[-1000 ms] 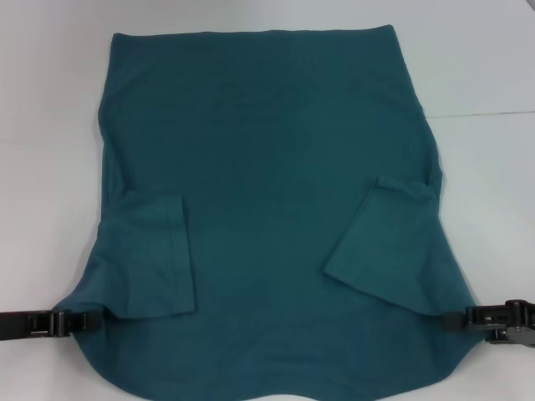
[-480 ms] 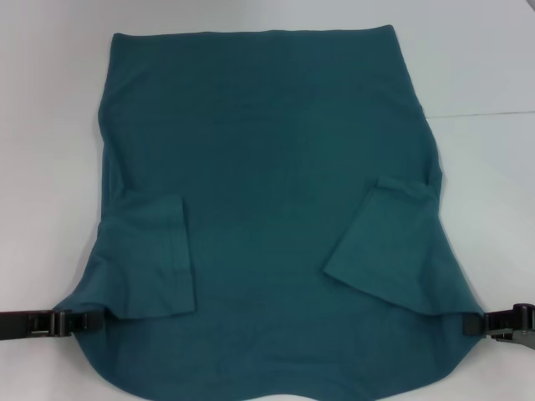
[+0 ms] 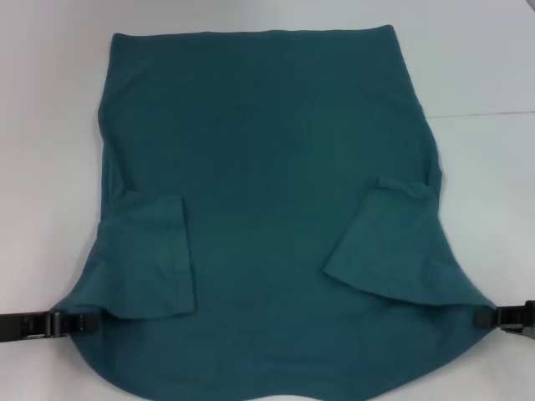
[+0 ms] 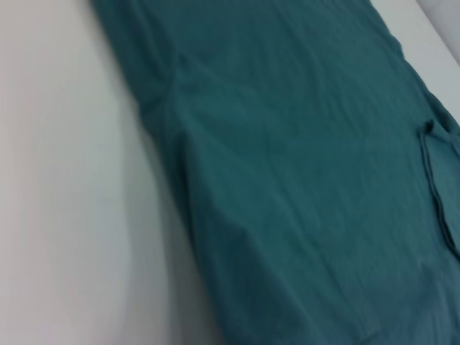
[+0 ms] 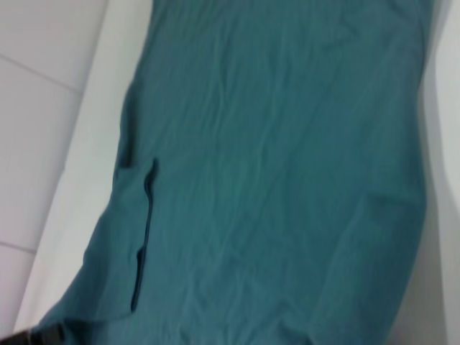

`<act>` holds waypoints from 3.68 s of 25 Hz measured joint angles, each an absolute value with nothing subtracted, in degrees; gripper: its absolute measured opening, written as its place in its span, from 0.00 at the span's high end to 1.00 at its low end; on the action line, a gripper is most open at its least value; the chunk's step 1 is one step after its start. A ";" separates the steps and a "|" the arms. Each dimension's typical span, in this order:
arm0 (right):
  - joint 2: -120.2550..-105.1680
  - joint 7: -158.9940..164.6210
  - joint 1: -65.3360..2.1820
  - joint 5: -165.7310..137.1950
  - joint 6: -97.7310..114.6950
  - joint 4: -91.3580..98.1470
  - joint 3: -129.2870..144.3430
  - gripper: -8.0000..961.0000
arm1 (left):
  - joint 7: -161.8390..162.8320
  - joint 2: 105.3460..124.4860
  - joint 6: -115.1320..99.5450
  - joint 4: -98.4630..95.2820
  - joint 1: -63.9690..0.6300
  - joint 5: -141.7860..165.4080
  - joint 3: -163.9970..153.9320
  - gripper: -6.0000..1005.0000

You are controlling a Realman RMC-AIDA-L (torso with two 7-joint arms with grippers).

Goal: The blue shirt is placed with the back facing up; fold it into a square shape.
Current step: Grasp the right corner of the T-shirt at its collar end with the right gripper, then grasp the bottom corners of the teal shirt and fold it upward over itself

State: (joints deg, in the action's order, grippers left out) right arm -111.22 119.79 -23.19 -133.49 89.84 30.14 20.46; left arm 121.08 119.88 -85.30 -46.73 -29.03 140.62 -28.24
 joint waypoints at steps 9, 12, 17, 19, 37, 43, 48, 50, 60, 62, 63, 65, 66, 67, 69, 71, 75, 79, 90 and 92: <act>-111.38 113.72 -20.43 -133.41 92.16 30.15 11.99 0.94 | 121.89 119.73 -87.77 -46.89 -26.19 140.62 -20.80 0.98; -111.37 111.89 -19.60 -133.41 93.57 30.17 10.17 0.94 | 121.44 119.78 -89.38 -46.73 -25.17 140.62 -19.37 0.98; -111.35 110.35 -18.50 -133.41 95.17 30.21 9.55 0.94 | 120.80 120.22 -91.72 -46.62 -23.95 140.62 -19.15 0.98; -111.39 109.63 -17.90 -133.41 96.00 30.23 9.07 0.94 | 120.34 120.43 -92.89 -46.59 -23.45 140.62 -19.12 0.98; -111.50 103.41 -10.40 -133.35 103.45 30.41 2.35 0.93 | 114.71 120.85 -105.07 -47.99 -19.40 141.19 -19.10 0.98; -111.48 102.13 -7.80 -133.33 104.45 30.41 -0.09 0.93 | 113.39 121.12 -106.60 -47.76 -18.85 141.82 -19.02 0.98; -110.96 102.19 -7.20 -133.33 105.07 30.49 -3.28 0.92 | 113.30 121.01 -106.37 -47.42 -19.68 141.20 -18.99 0.98; -110.85 102.40 -7.85 -133.33 105.00 30.51 -4.02 0.92 | 113.47 120.63 -105.37 -46.80 -21.12 140.21 -18.98 0.98; -109.49 103.94 -18.01 -132.64 98.80 30.27 -5.19 0.92 | 113.80 116.88 -93.02 -38.65 -32.15 134.11 -18.86 0.98; -109.24 104.19 -20.17 -132.33 96.98 30.16 -5.18 0.92 | 113.83 116.64 -89.63 -37.47 -34.03 132.40 -18.83 0.98; -109.15 104.34 -21.17 -132.16 95.93 30.08 -5.12 0.92 | 113.84 116.60 -88.00 -37.04 -34.79 131.55 -18.83 0.98; -109.09 104.54 -23.62 -131.69 93.06 29.90 -4.85 0.92 | 113.85 116.57 -84.49 -35.92 -36.26 129.82 -18.87 0.98; -109.09 104.52 -24.61 -131.54 91.85 29.87 -4.74 0.92 | 113.85 116.58 -82.80 -35.39 -37.05 128.98 -18.88 0.98; -109.14 104.42 -25.47 -131.37 90.68 29.84 -4.69 0.92 | 113.76 116.65 -81.23 -35.01 -37.59 128.23 -18.92 0.98; -109.47 103.82 -27.44 -131.06 87.31 29.71 -4.67 0.91 | 113.51 116.85 -77.94 -34.26 -38.63 126.51 -19.02 0.98; -109.80 102.81 -29.11 -130.81 83.75 29.35 -4.60 0.91 | 113.12 117.04 -74.18 -33.45 -39.60 124.21 -19.29 0.98; -110.22 99.44 -32.47 -129.87 75.41 26.66 -4.13 0.91 | 111.34 117.10 -68.28 -30.64 -41.70 121.39 -19.41 0.98; -110.87 96.93 -35.84 -128.64 66.91 24.20 -2.41 0.91 | 109.49 117.47 -62.92 -27.89 -43.66 119.71 -19.47 0.98; -112.66 93.82 -42.83 -124.75 50.31 23.01 7.28 0.91 | 105.29 118.74 -51.49 -25.82 -44.97 113.57 -19.52 0.98; -112.74 94.00 -43.39 -124.48 48.53 22.85 9.15 0.90 | 104.85 118.75 -50.54 -25.04 -45.34 113.54 -19.55 0.98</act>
